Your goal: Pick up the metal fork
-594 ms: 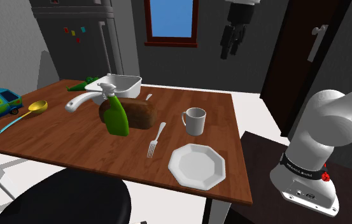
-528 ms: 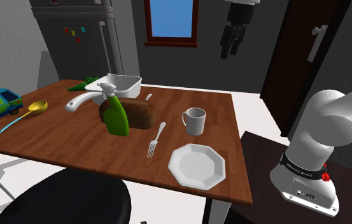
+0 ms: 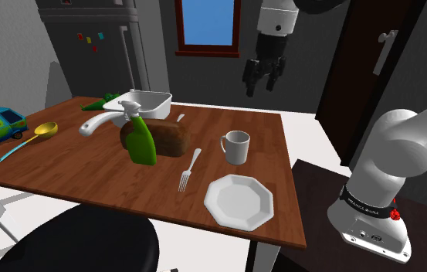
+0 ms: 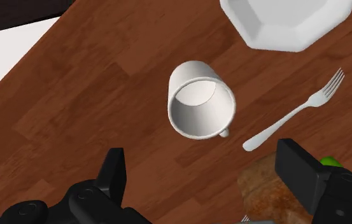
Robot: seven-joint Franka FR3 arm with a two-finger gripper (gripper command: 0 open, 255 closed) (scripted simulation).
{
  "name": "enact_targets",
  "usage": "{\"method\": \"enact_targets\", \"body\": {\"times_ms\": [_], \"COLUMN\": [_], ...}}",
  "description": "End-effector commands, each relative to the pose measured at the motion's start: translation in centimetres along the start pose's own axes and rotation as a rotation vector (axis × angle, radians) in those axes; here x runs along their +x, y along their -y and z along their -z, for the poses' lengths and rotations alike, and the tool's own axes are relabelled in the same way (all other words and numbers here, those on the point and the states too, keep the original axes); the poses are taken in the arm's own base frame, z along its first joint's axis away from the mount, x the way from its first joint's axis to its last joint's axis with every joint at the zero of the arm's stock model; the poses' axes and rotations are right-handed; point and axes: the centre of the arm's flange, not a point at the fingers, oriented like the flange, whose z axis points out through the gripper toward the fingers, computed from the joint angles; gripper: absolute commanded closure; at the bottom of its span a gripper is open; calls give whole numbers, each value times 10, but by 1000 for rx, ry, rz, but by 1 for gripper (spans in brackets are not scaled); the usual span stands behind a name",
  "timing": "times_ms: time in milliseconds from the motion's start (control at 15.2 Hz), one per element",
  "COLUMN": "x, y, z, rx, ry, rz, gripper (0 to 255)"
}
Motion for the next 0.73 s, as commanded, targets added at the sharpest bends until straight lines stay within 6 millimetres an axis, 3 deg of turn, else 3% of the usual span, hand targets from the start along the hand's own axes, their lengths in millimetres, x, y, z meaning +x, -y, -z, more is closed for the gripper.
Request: {"method": "enact_targets", "body": {"times_ms": [0,660], "x": [-1,25], "y": [21,119], "z": [-16,-109], "rx": [-10,-61], "ry": [-2,-5], "rz": [-78,-433], "gripper": [0,0]}}
